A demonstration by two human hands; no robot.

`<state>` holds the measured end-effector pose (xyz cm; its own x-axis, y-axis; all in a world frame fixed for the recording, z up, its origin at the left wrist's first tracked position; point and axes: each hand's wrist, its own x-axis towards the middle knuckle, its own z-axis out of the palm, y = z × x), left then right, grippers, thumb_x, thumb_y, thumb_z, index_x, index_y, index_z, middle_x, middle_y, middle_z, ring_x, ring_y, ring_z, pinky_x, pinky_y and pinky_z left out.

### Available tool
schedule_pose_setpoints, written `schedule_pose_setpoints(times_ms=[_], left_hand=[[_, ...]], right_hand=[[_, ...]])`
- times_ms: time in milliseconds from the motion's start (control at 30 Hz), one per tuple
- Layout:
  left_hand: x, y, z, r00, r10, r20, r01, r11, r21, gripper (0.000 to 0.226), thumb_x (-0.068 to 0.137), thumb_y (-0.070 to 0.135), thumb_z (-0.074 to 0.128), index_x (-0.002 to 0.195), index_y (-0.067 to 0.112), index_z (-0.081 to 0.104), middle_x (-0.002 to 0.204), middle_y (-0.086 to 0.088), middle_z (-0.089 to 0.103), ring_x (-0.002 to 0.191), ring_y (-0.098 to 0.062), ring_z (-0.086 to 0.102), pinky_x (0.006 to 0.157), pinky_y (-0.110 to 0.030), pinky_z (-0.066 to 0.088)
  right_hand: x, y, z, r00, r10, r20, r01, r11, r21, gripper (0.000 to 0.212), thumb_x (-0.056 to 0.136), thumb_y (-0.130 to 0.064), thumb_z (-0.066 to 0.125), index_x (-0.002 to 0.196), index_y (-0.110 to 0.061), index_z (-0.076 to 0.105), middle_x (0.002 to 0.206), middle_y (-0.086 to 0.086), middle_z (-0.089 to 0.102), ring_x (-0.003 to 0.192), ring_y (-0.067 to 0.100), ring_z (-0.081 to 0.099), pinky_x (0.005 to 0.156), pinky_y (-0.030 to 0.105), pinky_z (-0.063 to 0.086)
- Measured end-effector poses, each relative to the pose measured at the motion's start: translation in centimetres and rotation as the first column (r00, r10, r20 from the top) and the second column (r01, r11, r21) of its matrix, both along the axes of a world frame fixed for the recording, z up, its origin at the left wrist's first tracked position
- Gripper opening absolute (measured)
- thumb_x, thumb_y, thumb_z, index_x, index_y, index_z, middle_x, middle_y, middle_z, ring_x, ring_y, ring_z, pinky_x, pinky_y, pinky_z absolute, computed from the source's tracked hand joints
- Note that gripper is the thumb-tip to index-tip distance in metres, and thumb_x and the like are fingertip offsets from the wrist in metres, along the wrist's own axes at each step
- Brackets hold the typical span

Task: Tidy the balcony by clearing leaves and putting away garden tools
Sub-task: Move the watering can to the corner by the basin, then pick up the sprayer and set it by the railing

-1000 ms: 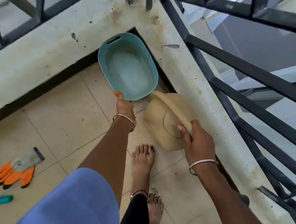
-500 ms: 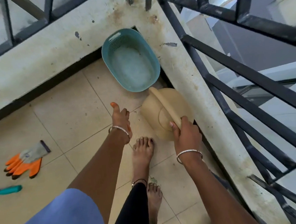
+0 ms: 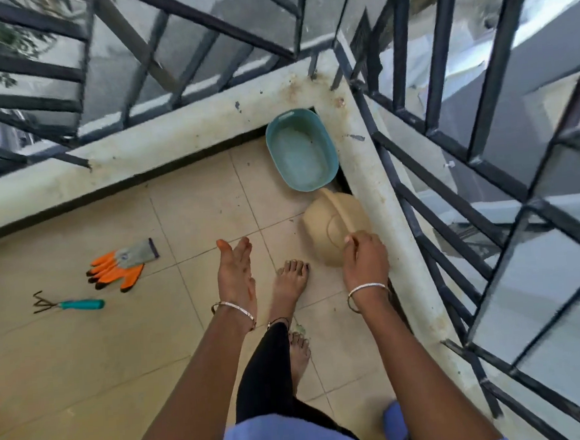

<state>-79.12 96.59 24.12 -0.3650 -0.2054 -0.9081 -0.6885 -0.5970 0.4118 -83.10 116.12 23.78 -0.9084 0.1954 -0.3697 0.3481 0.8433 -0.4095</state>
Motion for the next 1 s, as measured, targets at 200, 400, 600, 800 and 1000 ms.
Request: schedule_pose_setpoints(times_ms=[200,400,600,800,1000], left_hand=[[4.1,-2.5,14.0,0.988,0.113,-0.107,-0.123,0.988,-0.094,0.060,0.100,0.058,0.028,0.134,0.018,0.057,0.145,0.004,0.049,0.138,-0.015,0.039,0.117,-0.042,0.023],[10.4,-4.3,25.6,0.938,0.246,-0.245,-0.273,0.959,-0.081,0.039,0.101,0.047,0.038,0.110,0.021,0.065,0.132,0.005,0.060,0.128,-0.016,0.049,0.110,-0.043,0.029],[17.5,-8.1,34.3,0.861,0.388,-0.330,-0.431,0.900,-0.066,0.037,0.102,0.040,0.040,0.109,0.014,0.065,0.126,-0.001,0.063,0.121,-0.021,0.055,0.107,-0.044,0.035],[25.1,-14.1,41.6,0.738,0.523,-0.426,-0.609,0.788,-0.088,0.029,0.100,0.037,0.042,0.092,0.023,0.066,0.106,0.003,0.066,0.105,-0.016,0.058,0.079,-0.031,0.039],[33.8,-19.6,45.3,0.557,0.689,-0.463,-0.813,0.566,-0.137,0.030,0.101,0.034,0.041,0.087,0.021,0.064,0.089,0.007,0.065,0.084,-0.011,0.058,0.071,-0.029,0.037]], right_hand=[[4.1,-5.8,13.0,0.989,0.056,-0.134,-0.084,0.973,-0.215,0.024,0.098,-0.015,0.049,0.082,-0.005,0.065,0.071,0.007,0.060,0.069,0.026,0.054,0.062,0.029,0.031],[8.2,-10.1,25.4,0.954,0.164,-0.249,-0.250,0.896,-0.367,0.019,0.098,-0.014,0.051,0.090,-0.010,0.068,0.082,0.001,0.066,0.077,0.018,0.058,0.066,0.028,0.037],[12.3,-14.9,34.7,0.921,0.259,-0.290,-0.366,0.831,-0.419,0.022,0.099,-0.014,0.048,0.088,-0.012,0.067,0.082,0.007,0.071,0.079,0.024,0.065,0.065,0.028,0.039],[17.6,-24.2,40.8,0.766,0.532,-0.361,-0.643,0.641,-0.419,0.022,0.096,-0.016,0.052,0.083,-0.010,0.068,0.073,0.001,0.071,0.075,0.021,0.065,0.066,0.029,0.043],[24.9,-34.1,44.3,0.626,0.690,-0.363,-0.760,0.435,-0.483,0.020,0.096,-0.019,0.053,0.083,-0.014,0.068,0.070,0.003,0.071,0.071,0.017,0.068,0.070,0.030,0.050]])
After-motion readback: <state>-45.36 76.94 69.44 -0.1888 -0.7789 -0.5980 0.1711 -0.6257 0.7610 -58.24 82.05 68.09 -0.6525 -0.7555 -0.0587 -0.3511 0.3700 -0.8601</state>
